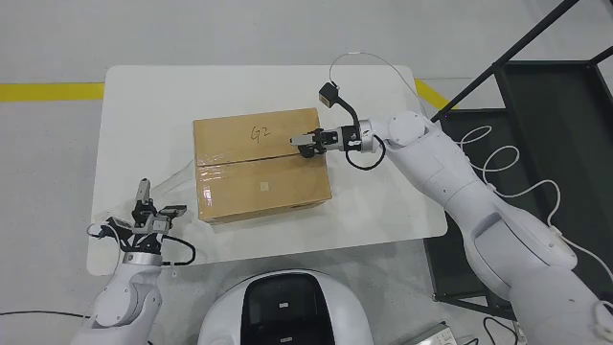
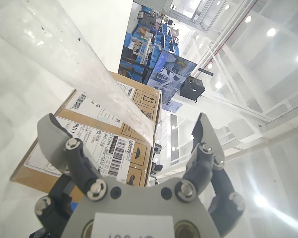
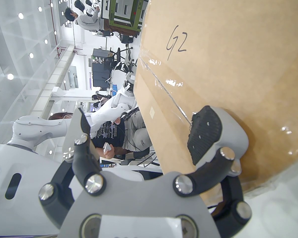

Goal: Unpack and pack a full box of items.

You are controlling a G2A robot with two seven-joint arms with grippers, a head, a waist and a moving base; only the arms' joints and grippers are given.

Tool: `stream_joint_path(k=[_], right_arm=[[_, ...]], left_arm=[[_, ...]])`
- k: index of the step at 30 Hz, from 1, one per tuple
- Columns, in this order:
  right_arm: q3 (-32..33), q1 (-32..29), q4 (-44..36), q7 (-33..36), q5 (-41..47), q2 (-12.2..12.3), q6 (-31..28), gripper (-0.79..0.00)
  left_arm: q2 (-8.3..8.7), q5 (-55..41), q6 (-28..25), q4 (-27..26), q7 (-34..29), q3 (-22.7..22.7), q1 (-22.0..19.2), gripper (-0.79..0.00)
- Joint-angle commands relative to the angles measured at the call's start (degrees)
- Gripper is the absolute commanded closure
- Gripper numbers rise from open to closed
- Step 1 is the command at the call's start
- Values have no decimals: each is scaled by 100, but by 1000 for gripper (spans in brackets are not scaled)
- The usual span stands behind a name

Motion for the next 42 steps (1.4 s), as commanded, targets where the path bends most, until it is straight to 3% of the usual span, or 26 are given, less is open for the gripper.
stream_joint_path(k=[1, 2, 8, 10, 13, 15, 24, 32, 42], right_arm=[[0, 0, 0, 0, 0, 0, 0, -785], [0, 0, 0, 0, 0, 0, 0, -785], [0, 0, 0, 0, 0, 0, 0, -785], [0, 0, 0, 0, 0, 0, 0, -785], [0, 0, 0, 0, 0, 0, 0, -785], [0, 0, 0, 0, 0, 0, 0, -785], [0, 0, 0, 0, 0, 0, 0, -785], [0, 0, 0, 0, 0, 0, 0, -785], [0, 0, 0, 0, 0, 0, 0, -785]], left_arm=[[-14, 8, 32, -19, 0, -16, 18, -480], [-22, 6, 39, -20, 4, -25, 28, -388], [-71, -48, 85, 8, 3, -56, 15, -265], [-87, -48, 92, -2, 5, -68, 15, -185], [-107, -54, 97, -24, 3, -100, 37, -145], [-119, -59, 91, -40, 3, -133, 66, 0], [-171, -205, 1, -207, -60, -316, 153, 0], [-211, 198, -339, -799, -139, -434, 291, 0], [-318, 1291, -207, -1396, 22, 14, 42, 0]])
